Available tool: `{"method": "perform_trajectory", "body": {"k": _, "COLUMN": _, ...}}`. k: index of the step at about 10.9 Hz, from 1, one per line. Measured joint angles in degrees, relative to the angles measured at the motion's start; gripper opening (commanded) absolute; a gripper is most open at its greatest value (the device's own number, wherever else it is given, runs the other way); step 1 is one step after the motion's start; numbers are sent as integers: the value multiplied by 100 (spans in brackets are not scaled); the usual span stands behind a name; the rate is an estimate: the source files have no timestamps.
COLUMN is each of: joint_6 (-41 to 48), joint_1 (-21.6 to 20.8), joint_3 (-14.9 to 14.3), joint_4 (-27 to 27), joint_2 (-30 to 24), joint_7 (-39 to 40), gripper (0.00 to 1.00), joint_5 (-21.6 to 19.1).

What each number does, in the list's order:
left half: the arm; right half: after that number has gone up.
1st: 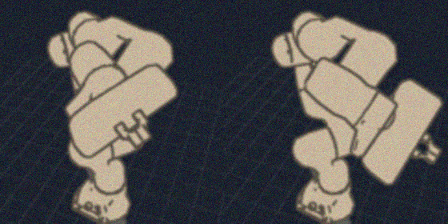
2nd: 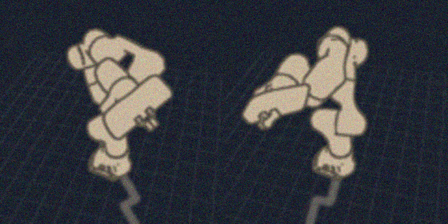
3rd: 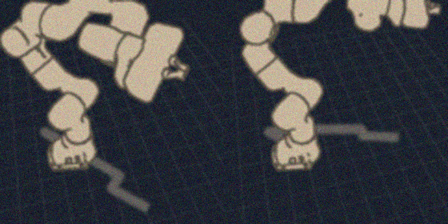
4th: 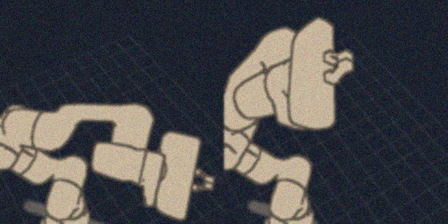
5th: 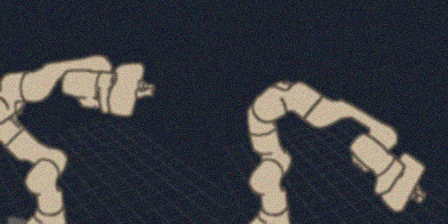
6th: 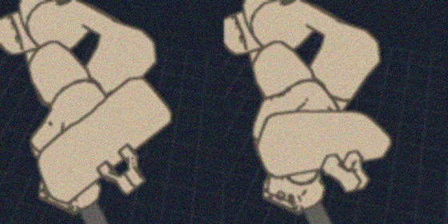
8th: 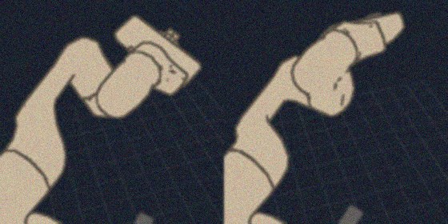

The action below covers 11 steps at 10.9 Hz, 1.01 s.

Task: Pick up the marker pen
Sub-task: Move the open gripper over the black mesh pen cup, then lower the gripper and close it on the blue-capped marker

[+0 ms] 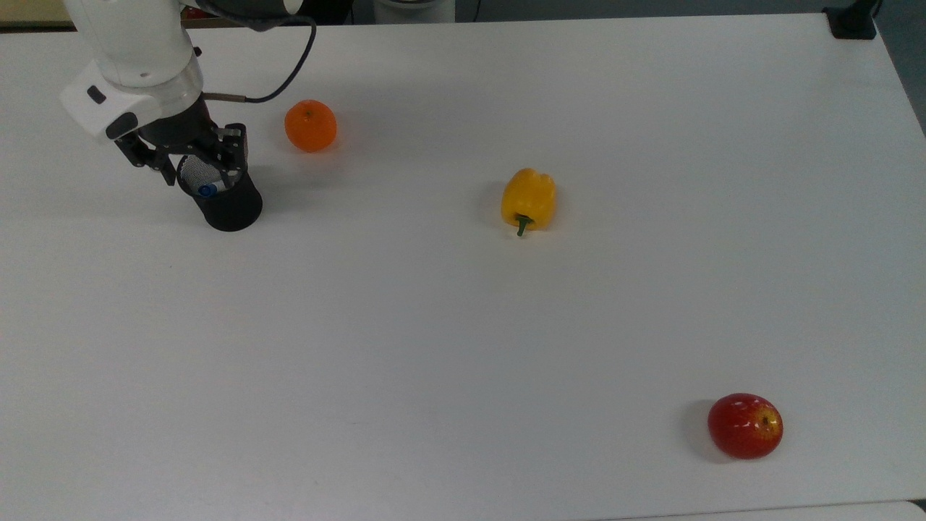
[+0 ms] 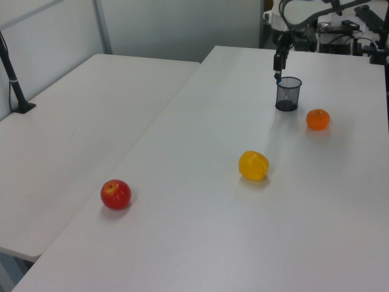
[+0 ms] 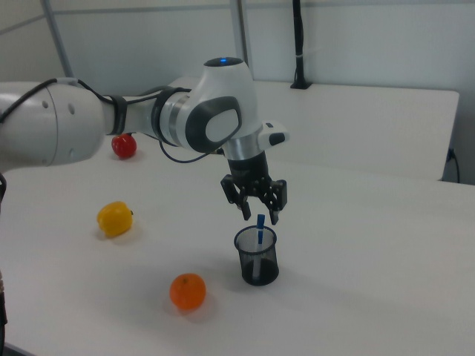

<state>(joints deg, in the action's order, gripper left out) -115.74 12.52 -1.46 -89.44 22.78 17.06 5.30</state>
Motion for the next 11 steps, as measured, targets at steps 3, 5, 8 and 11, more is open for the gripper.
{"method": "perform_trajectory", "body": {"k": 3, "joint_6": -93, "joint_1": -2, "joint_3": 1, "joint_4": 1, "joint_2": 110, "joint_7": 8, "gripper": 25, "joint_5": 0}}
{"method": "perform_trajectory", "body": {"k": 5, "joint_6": -94, "joint_1": -7, "joint_3": 7, "joint_4": 1, "joint_2": 114, "joint_7": 13, "gripper": 18, "joint_5": 0}}
{"method": "perform_trajectory", "body": {"k": 8, "joint_6": -94, "joint_1": -9, "joint_3": 11, "joint_4": 7, "joint_2": 114, "joint_7": 13, "gripper": 7, "joint_5": 0}}
{"method": "perform_trajectory", "body": {"k": 11, "joint_6": -94, "joint_1": -10, "joint_3": 11, "joint_4": 69, "joint_2": 95, "joint_7": 13, "gripper": 5, "joint_5": 0}}
